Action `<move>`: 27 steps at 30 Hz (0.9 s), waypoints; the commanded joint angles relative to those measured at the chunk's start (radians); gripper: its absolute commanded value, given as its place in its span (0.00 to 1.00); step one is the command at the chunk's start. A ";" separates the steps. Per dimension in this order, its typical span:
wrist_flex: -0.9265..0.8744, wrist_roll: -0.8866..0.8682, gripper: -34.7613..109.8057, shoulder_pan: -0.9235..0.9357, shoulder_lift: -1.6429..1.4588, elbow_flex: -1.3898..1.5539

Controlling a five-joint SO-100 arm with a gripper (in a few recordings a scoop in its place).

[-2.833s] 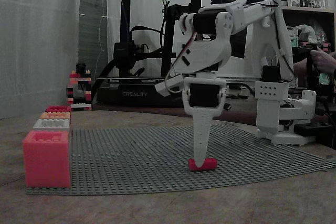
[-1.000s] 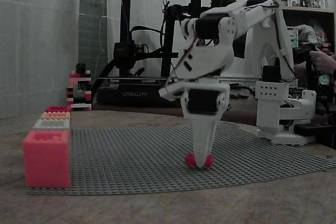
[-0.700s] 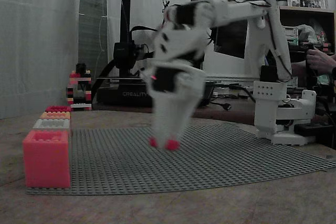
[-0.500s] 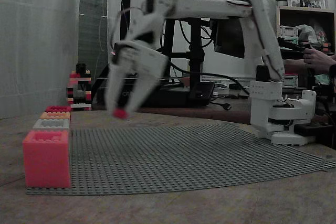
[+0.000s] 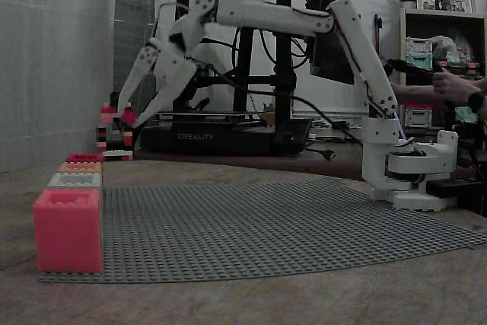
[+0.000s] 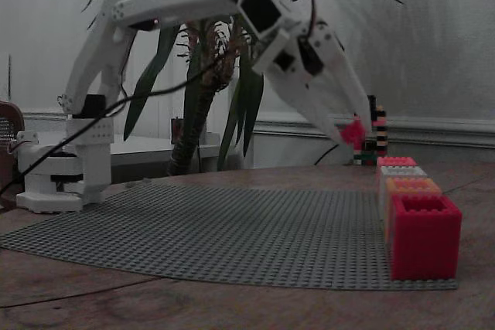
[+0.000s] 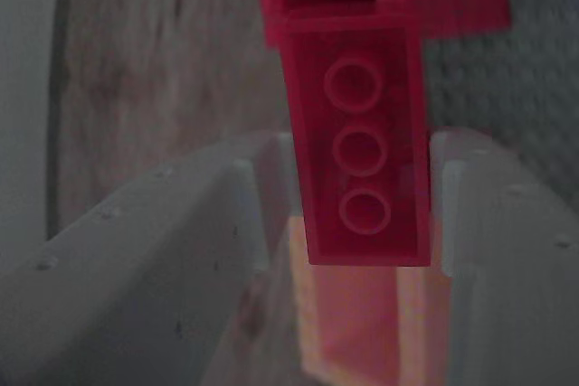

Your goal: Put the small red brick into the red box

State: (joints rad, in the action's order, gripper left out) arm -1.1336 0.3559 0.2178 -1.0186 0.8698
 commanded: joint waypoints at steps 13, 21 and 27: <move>0.293 0.009 0.24 0.041 0.235 -0.270; 0.278 -0.032 0.27 0.049 0.342 -0.405; 0.259 -0.041 0.31 0.052 0.367 -0.440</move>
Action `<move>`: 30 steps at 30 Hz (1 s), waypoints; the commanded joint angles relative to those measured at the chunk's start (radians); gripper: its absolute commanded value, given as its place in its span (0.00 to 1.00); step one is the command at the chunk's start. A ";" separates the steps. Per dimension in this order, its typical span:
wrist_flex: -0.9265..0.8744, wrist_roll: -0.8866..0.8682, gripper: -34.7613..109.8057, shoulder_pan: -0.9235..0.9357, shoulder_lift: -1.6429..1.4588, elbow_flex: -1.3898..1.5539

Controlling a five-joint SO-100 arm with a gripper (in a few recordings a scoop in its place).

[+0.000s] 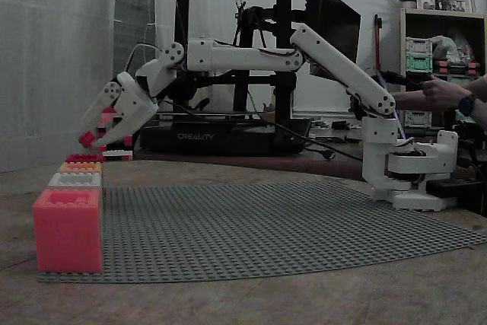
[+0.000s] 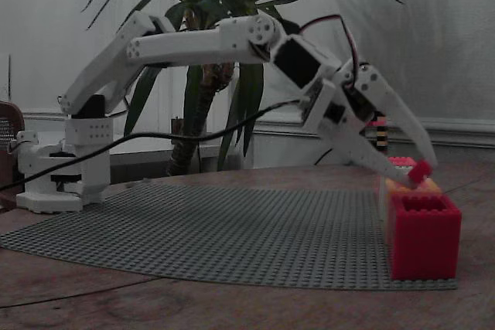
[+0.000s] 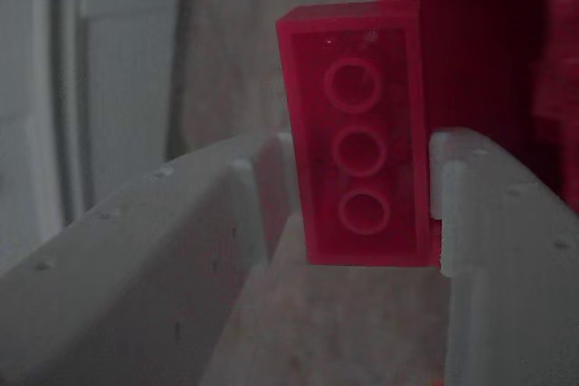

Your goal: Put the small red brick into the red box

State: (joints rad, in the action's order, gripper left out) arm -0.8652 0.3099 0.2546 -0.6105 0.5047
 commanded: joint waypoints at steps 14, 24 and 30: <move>-0.051 -0.104 0.24 0.011 -0.183 0.012; -0.118 -0.124 0.24 -0.110 -0.839 0.719; -0.135 -0.153 0.24 -0.216 -1.287 1.355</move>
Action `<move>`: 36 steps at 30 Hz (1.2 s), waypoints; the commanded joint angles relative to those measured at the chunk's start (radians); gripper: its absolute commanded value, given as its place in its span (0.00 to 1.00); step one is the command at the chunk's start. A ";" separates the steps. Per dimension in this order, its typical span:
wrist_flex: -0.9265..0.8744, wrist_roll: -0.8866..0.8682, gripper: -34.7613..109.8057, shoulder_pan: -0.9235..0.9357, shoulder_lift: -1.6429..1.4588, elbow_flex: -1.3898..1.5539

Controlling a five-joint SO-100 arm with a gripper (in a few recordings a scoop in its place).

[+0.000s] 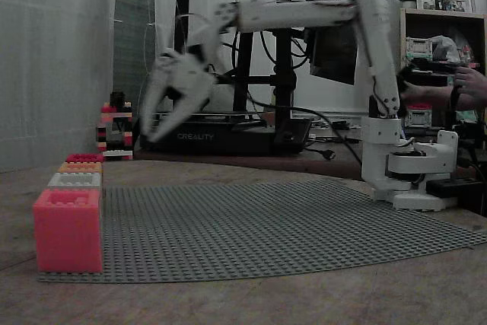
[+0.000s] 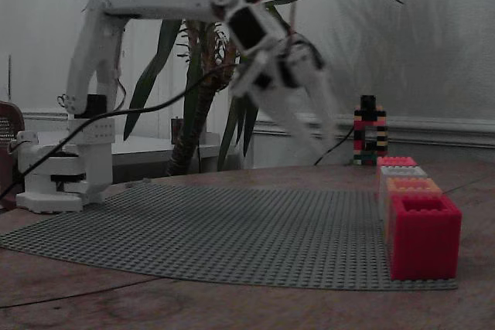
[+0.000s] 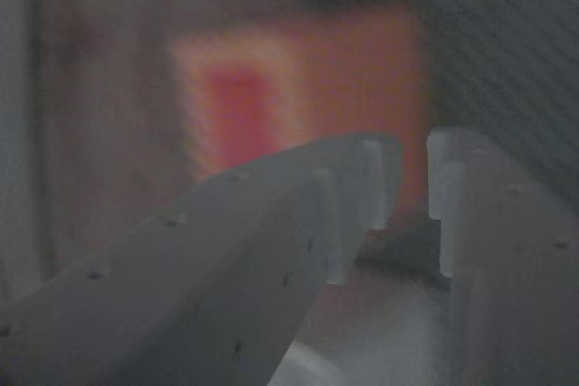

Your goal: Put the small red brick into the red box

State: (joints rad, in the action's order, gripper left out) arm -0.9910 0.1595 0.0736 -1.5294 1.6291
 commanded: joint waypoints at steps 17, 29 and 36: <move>-0.293 -0.129 0.24 -0.072 -1.513 1.121; -0.417 -0.152 0.24 -0.091 -1.690 1.197; -0.397 -0.175 0.24 -0.109 -1.690 1.235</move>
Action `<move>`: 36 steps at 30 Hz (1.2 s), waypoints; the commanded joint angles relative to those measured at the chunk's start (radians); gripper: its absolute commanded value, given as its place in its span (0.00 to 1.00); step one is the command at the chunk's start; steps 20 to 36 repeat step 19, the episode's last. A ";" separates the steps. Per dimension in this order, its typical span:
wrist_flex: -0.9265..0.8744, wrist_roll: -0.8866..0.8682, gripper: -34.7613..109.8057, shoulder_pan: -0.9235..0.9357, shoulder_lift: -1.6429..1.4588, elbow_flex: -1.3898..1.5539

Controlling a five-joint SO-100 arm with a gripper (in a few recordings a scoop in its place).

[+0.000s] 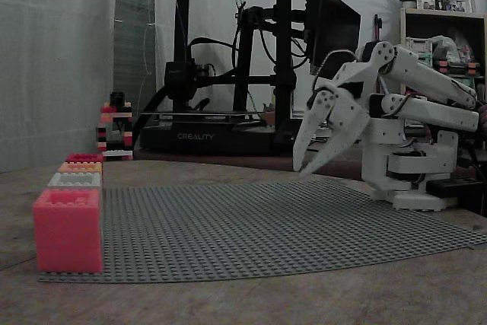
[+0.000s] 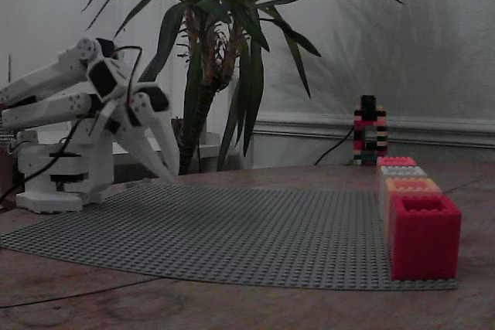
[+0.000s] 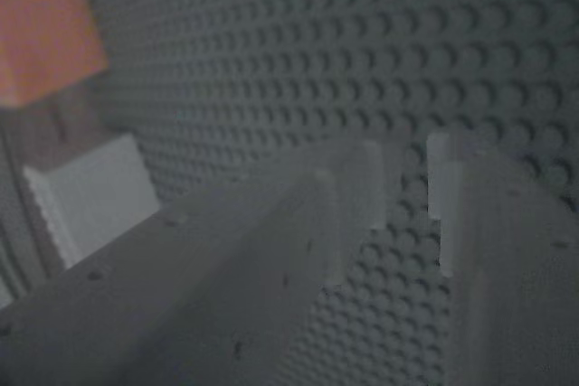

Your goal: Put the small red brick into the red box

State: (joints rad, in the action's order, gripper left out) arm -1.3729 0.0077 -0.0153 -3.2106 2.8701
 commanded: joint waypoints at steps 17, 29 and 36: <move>-0.018 -0.032 0.24 -0.020 -0.009 -0.006; -0.018 -0.032 0.24 -0.020 -0.009 -0.006; -0.018 -0.032 0.24 -0.020 -0.009 -0.006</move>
